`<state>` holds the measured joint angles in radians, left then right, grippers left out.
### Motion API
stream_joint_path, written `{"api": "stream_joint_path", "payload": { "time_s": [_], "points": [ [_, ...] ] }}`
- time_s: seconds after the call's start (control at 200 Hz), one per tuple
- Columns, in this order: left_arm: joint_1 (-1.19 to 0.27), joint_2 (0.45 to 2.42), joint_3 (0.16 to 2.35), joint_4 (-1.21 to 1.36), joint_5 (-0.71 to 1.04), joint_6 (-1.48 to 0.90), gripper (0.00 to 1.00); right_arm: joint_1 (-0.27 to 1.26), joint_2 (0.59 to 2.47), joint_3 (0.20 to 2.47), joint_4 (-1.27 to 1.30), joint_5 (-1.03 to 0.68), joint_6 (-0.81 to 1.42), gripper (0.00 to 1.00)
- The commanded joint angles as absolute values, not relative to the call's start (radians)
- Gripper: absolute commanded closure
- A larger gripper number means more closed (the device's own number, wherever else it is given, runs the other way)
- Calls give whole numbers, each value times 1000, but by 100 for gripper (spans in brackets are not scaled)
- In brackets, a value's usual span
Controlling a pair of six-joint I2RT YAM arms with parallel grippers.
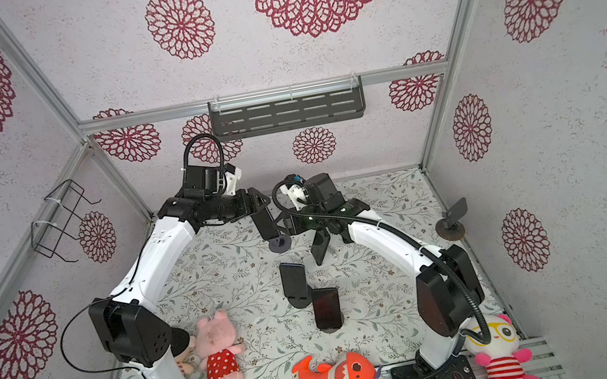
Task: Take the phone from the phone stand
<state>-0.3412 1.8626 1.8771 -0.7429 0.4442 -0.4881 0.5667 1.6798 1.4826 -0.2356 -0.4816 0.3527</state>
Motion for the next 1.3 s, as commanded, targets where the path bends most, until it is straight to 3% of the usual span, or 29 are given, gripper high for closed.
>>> {"api": "stream_joint_path", "payload": {
  "time_s": [0.0,0.215,0.41,0.616,0.666,0.811,0.946,1.016,1.201,1.296],
  "points": [
    [-331,1826,1883,-688,480,-512,79,577,1688,1526,-194,-510,376,55],
    [-330,1829,1875,-672,489,-530,79,583,1710,1534,-189,-504,377,68],
    [-331,1822,1842,-591,557,-573,80,586,1732,1552,-197,-515,382,72],
    [-326,1799,1806,-566,575,-572,78,584,1726,1557,-222,-483,380,94],
    [-320,1780,1771,-522,592,-581,74,585,1724,1559,-225,-485,382,100],
    [-288,1711,1615,-286,680,-680,55,583,1711,1563,-226,-484,385,100],
    [-270,1657,1517,-142,704,-707,19,576,1689,1569,-224,-499,388,100],
    [-257,1631,1479,-90,717,-709,6,568,1677,1575,-227,-514,390,100],
    [-216,1554,1317,100,775,-735,0,538,1656,1577,-212,-587,416,100],
    [-189,1542,1226,279,831,-829,8,511,1644,1566,-178,-666,436,100]
  ]
}}
